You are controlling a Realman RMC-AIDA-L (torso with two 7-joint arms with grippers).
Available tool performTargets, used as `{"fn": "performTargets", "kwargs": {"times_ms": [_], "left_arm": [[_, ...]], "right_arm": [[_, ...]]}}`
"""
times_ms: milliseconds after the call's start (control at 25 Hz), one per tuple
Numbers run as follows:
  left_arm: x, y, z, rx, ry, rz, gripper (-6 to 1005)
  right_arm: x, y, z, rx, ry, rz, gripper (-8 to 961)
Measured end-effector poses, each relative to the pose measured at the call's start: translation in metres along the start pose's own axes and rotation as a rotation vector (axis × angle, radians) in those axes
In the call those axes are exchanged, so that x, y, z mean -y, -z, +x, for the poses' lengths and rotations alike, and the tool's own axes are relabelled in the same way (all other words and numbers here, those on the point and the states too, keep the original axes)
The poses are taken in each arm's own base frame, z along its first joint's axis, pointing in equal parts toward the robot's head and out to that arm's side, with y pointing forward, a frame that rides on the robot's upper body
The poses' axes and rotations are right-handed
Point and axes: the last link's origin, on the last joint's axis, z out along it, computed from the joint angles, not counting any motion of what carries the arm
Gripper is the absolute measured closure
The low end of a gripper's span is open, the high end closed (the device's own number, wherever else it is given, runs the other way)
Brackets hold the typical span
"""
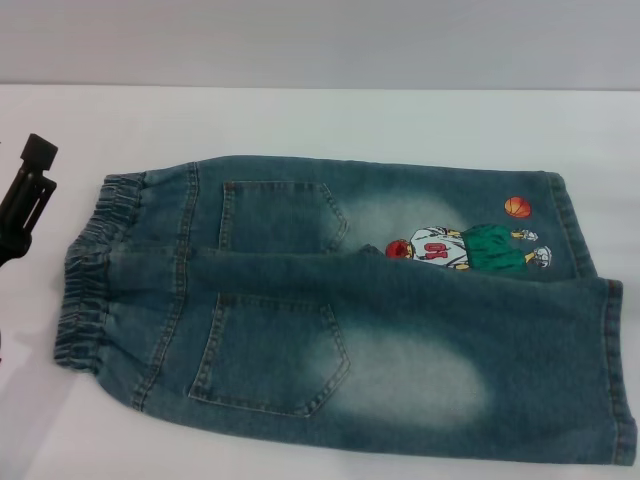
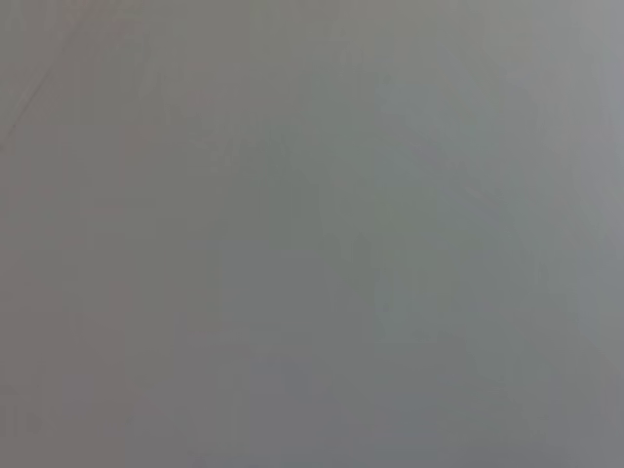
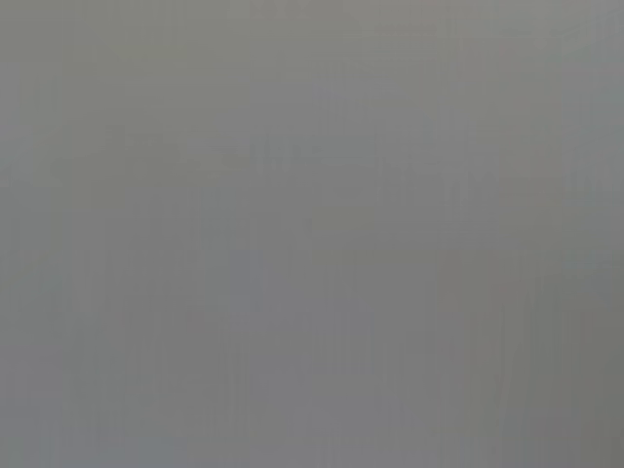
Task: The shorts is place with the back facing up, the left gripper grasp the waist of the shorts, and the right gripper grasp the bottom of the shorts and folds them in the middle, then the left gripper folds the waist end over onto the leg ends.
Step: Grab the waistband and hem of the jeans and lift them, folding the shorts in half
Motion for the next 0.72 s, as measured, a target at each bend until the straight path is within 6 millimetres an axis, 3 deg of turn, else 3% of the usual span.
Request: {"fn": "performTargets", "kwargs": {"times_ms": [720], "left_arm": [[0.0007, -0.0009, -0.0006, 0.005, 0.024, 0.002, 170]], "right_arm": [[0.0009, -0.0011, -0.0003, -0.002, 0.000, 0.003, 305]]}}
